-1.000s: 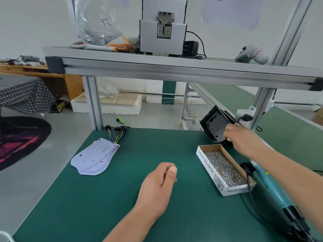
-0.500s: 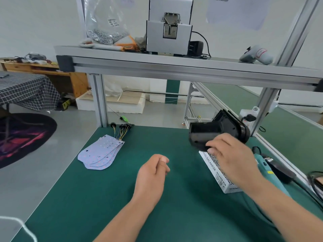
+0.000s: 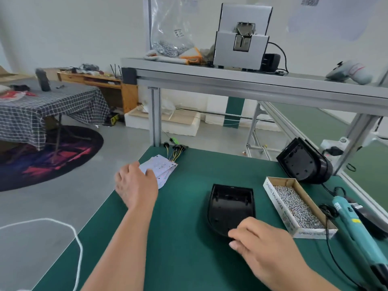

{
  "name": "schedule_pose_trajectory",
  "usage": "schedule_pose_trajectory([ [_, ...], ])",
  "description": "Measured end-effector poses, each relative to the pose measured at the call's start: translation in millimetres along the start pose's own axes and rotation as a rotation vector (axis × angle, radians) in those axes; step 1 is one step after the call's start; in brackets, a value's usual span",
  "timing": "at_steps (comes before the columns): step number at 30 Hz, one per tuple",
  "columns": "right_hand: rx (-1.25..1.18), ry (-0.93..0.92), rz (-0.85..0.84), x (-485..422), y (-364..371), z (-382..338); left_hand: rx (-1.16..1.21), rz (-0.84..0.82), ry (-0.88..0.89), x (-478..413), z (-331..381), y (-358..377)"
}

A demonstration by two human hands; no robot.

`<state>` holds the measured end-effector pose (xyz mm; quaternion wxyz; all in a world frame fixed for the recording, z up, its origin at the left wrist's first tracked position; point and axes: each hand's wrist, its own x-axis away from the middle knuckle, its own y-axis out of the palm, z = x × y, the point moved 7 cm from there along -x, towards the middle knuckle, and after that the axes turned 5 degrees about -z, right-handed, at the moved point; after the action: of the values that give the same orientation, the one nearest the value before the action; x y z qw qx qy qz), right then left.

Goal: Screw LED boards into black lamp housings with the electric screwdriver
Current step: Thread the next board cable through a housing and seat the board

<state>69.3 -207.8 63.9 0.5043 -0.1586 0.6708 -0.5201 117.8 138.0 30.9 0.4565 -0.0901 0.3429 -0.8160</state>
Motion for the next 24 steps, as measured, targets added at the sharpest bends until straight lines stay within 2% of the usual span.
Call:
schedule_pose_trajectory([
  [4, 0.039, -0.037, -0.047, 0, 2, -8, -0.206, -0.128, -0.041, -5, -14, 16],
  [7, 0.036, -0.04, -0.071, 0, 2, -9, -0.321, -0.154, -0.024, -7, -13, 21],
  [17, 0.136, -0.177, -0.065, -3, 2, -31, -0.453, -0.198, 0.045, -8, -8, 23],
  [24, 0.149, -0.173, -0.09, -2, 8, -28, -0.416, -0.105, 0.02, -11, -10, 16],
])
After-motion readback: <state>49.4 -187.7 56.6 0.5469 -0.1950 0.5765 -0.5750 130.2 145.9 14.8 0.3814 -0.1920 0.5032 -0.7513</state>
